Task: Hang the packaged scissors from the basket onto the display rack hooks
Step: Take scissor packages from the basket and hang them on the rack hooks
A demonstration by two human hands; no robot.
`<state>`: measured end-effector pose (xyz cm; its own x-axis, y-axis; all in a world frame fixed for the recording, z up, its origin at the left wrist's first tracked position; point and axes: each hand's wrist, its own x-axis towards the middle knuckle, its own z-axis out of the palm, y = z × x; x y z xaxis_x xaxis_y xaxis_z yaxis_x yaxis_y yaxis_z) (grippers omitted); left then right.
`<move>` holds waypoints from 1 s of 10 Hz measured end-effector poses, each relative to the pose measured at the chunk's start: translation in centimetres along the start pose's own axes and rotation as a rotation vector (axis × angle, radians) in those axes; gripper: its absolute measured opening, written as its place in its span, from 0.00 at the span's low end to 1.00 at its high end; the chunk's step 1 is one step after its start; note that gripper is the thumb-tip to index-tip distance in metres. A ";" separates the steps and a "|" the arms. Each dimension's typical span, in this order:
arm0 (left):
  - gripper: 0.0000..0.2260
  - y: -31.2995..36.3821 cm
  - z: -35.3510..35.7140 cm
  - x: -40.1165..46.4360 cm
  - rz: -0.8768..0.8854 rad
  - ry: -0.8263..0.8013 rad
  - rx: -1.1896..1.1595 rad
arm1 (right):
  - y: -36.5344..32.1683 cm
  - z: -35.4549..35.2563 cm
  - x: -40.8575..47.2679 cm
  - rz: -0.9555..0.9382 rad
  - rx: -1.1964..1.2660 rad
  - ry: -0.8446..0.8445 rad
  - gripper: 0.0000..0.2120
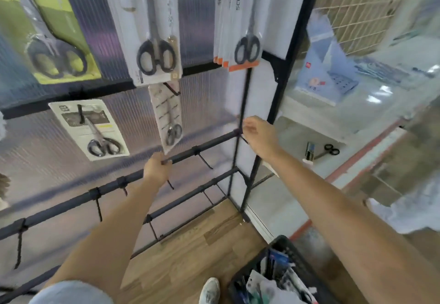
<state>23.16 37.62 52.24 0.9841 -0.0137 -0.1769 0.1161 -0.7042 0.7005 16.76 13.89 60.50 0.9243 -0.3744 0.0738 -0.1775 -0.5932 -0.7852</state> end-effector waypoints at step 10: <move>0.13 6.6 27.2 -27.8 0.751 -0.891 0.703 | 25.4 -9.6 -36.7 0.892 -0.281 0.100 0.17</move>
<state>-7.10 14.04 42.97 0.3281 -0.8121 -0.4825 -0.7606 -0.5300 0.3749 -24.88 5.70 43.74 0.3767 -0.8253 -0.4206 -0.8932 -0.2034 -0.4010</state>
